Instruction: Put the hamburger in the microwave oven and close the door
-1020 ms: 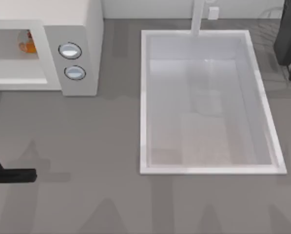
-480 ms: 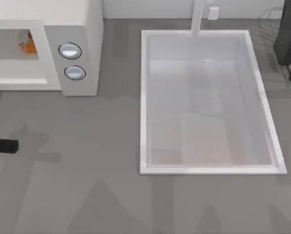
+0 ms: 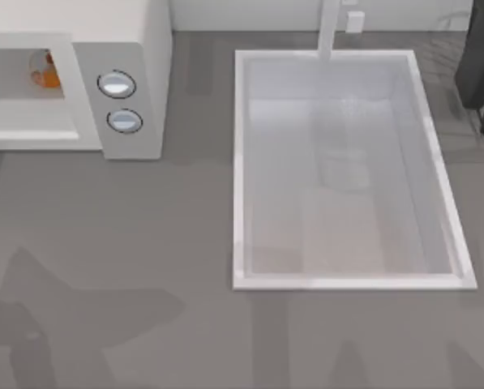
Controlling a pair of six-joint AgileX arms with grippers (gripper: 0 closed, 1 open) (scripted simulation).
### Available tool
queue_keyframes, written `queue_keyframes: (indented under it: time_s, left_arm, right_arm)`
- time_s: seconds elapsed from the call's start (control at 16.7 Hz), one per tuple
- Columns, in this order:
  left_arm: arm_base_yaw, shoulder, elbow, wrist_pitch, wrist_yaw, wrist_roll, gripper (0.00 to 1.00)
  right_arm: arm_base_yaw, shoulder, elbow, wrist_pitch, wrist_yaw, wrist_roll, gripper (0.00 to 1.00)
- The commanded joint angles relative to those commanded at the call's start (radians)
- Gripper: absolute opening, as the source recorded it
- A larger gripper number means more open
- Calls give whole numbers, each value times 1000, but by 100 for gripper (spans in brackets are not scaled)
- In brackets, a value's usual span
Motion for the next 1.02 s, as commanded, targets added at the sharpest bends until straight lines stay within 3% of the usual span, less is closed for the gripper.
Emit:
queue_keyframes:
  time_s: [0.18,0.42,1.02]
  left_arm:
    - [220,217,202,-169,132,168,0]
    - [390,400,330,-338,227,353,0]
    - [428,458,313,-348,252,407,0]
  right_arm:
    - [0,0,0,0,0,0,100]
    - [0,0,0,0,0,0,100]
    - [0,0,0,0,0,0,100]
